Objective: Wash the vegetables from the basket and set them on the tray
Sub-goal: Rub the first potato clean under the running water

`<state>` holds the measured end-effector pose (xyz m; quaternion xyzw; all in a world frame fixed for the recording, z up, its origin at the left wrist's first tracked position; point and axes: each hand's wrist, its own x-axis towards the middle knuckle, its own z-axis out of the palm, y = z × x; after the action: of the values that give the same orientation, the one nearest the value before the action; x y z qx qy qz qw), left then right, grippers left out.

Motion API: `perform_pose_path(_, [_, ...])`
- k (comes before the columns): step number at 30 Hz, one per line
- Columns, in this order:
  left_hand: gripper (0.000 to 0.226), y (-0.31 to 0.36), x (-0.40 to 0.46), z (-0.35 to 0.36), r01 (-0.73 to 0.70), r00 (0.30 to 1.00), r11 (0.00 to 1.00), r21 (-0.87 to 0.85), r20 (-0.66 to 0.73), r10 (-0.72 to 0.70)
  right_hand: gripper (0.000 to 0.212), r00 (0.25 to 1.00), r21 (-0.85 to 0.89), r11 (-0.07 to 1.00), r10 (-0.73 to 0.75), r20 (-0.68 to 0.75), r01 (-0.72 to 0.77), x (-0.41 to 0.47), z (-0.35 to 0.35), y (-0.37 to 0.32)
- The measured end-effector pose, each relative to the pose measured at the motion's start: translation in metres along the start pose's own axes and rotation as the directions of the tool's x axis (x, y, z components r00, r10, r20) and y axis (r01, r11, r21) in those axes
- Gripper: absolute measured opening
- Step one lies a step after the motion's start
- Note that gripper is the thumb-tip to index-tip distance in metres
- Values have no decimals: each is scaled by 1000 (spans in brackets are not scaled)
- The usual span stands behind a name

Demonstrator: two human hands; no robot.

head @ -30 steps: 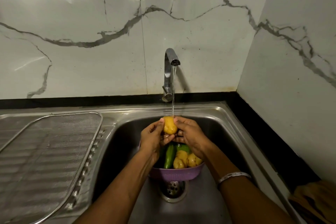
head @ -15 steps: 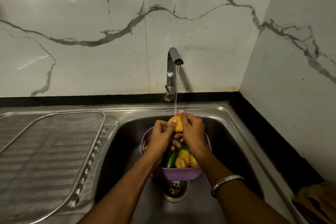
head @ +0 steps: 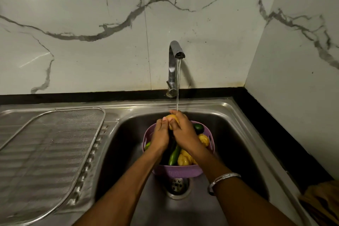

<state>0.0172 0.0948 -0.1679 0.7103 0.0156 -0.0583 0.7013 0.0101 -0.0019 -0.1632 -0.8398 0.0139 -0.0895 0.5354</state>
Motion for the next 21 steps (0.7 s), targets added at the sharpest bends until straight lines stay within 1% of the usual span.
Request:
perform_pose_path(2, [30, 1, -3, 2, -47, 999, 999, 21, -1, 47, 33, 996, -78, 997, -21, -88, 14, 1, -2, -1])
perform_pose_path(4, [33, 5, -8, 5, -109, 994, 991, 76, 23, 107, 32, 982, -139, 990, -35, -187, 9, 1, -6, -3])
perform_pose_path(6, [34, 5, -12, 7, -145, 989, 985, 93, 50, 141, 32, 971, -165, 986, -39, -235, -1, 2, -12, -4])
perform_pose_path(8, [33, 3, -11, 6, -175, 984, 980, 96, 50, 171, 35, 970, -135, 991, -21, -241, -12, 1, -17, -2])
perform_pose_path(9, [33, 1, -9, 6, -193, 981, 976, 100, 43, 189, 37, 974, -90, 995, 17, -224, -38, 1, -18, 0])
perform_pose_path(11, [32, -2, -5, 3, -216, 976, 972, 96, 36, 213, 44, 984, -6, 994, 108, -141, -110, 0, -17, 5])
perform_pose_path(12, [31, -3, -3, 1, -225, 974, 970, 97, 41, 222, 47, 985, 5, 990, 143, -102, -143, 1, -16, 5])
perform_pose_path(13, [31, -5, -2, 0, -230, 973, 969, 95, 52, 226, 49, 981, 14, 984, 178, -80, -178, 1, -16, 5])
perform_pose_path(15, [29, -6, 0, 0, -217, 974, 975, 54, 81, 212, 54, 973, 118, 971, 216, -79, -206, 1, -15, 3])
perform_pose_path(17, [29, -3, 0, 2, -184, 978, 983, 3, 104, 183, 49, 974, 147, 972, 202, -102, -186, 1, -14, 2])
perform_pose_path(21, [32, 4, -5, 5, -157, 977, 987, -45, 138, 162, 46, 976, 104, 988, 130, -177, -113, -3, -15, 1])
